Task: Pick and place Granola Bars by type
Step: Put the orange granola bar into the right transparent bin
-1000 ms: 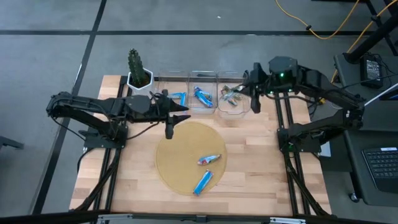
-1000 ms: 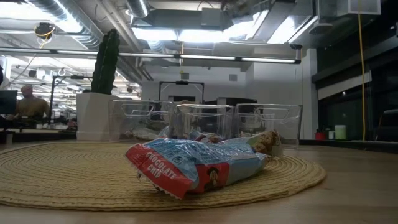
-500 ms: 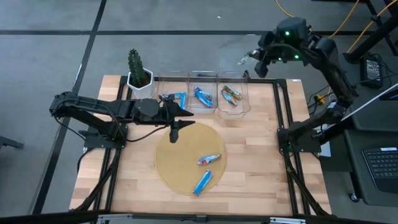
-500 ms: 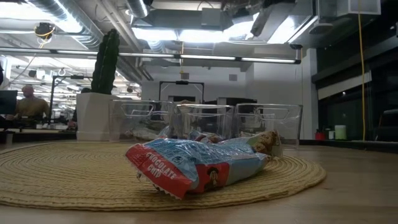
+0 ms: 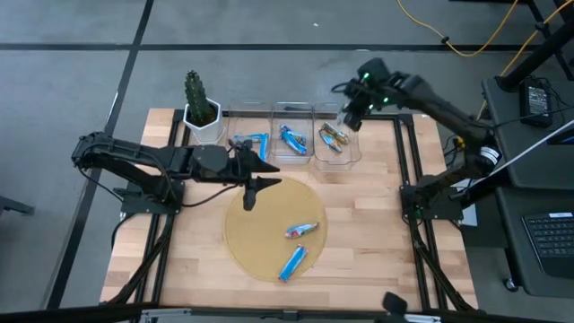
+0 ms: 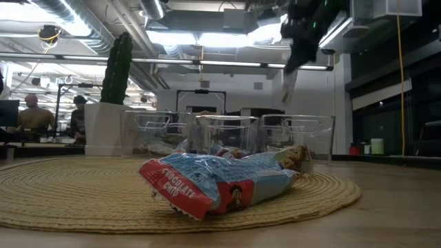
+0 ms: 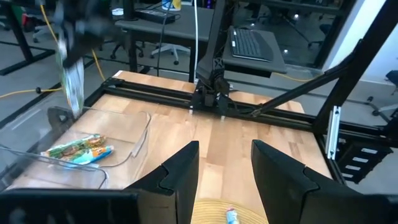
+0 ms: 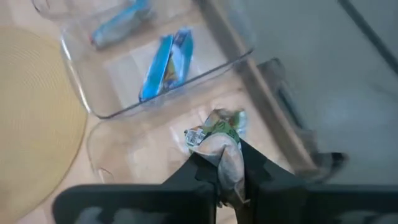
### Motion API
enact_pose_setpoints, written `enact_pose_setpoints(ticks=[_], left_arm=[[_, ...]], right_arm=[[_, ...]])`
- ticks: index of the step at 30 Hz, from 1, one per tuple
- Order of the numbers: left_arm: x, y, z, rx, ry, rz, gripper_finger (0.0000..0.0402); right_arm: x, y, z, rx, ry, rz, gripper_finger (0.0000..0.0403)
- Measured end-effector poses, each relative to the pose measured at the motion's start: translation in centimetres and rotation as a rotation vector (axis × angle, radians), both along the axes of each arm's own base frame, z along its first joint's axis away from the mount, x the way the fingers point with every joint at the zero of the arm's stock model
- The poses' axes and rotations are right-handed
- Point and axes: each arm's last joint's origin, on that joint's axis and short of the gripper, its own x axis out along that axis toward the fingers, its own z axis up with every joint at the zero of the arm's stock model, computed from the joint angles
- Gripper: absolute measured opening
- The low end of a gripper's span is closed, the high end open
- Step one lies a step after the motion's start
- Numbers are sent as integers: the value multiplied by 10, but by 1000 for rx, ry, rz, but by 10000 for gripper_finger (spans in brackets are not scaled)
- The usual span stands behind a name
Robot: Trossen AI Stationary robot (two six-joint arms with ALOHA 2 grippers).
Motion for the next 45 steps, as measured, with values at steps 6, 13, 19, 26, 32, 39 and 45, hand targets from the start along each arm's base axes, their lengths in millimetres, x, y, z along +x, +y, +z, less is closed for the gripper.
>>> enact_pose_setpoints(ticks=[6,13,19,26,32,39,45], left_arm=[[0,-1,0,6,-1,16,139],[0,0,0,6,-1,20,139],[0,0,0,7,-1,23,139],[0,0,0,15,-1,28,139],[0,1,1,32,-9,40,139],[0,1,2,35,-18,38,139],[0,1,2,35,-18,38,139]], right_arm=[[7,-6,-60,-77,35,-8,40],[14,2,-96,-140,29,45,22],[17,13,-120,-227,75,33,41],[20,26,-136,-225,79,80,24],[21,29,-137,-181,57,92,54],[21,30,-137,-178,60,92,111],[24,35,-133,-165,77,116,143]])
